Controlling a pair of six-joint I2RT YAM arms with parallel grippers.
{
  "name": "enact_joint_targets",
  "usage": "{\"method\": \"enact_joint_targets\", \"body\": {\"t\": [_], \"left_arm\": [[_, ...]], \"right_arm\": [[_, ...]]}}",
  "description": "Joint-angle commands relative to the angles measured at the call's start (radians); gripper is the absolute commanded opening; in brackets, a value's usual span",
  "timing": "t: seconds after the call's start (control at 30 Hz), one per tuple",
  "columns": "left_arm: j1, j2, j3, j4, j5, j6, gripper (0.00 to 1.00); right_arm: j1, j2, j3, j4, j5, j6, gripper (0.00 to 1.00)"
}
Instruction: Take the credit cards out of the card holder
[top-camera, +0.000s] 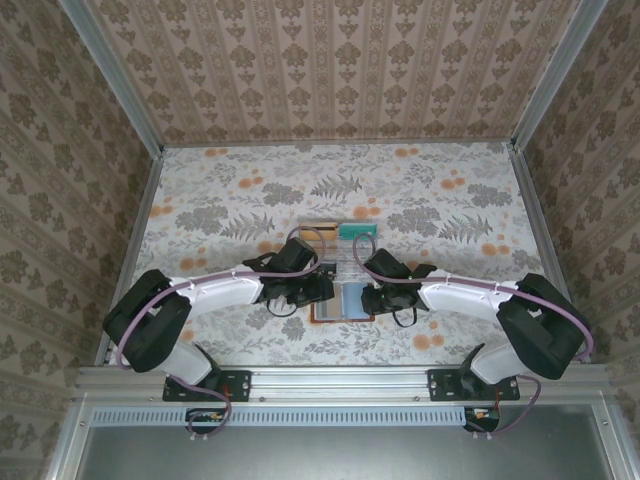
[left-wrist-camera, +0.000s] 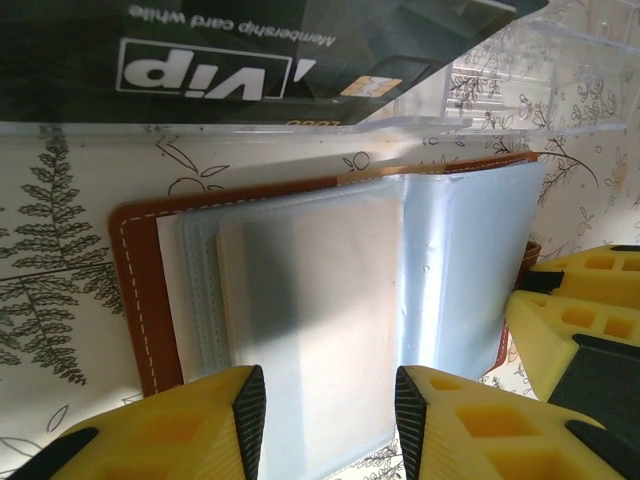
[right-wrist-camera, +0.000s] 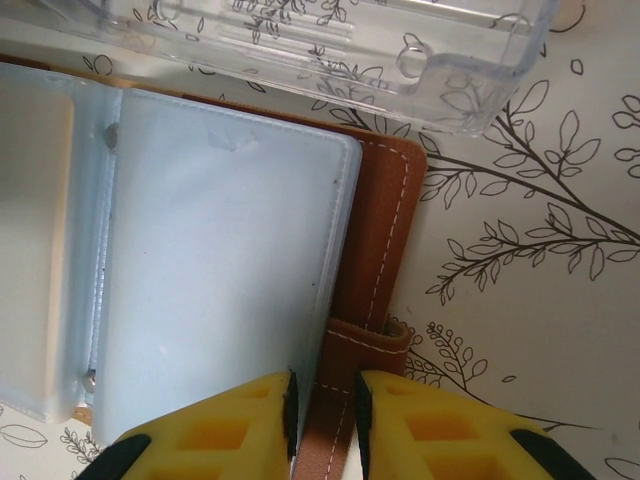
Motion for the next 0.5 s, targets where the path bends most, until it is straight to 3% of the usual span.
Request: {"method": "enact_joint_targets", "body": {"t": [0.0, 0.47], "left_arm": [[-0.006, 0.019, 0.006, -0.024, -0.007, 0.011, 0.42], [-0.006, 0.003, -0.017, -0.04, -0.031, -0.006, 0.41]], "right_arm": [[-0.004, 0.024, -0.023, -0.008, -0.024, 0.012, 0.26], [-0.005, 0.027, -0.026, -0.006, -0.028, 0.014, 0.26]]}}
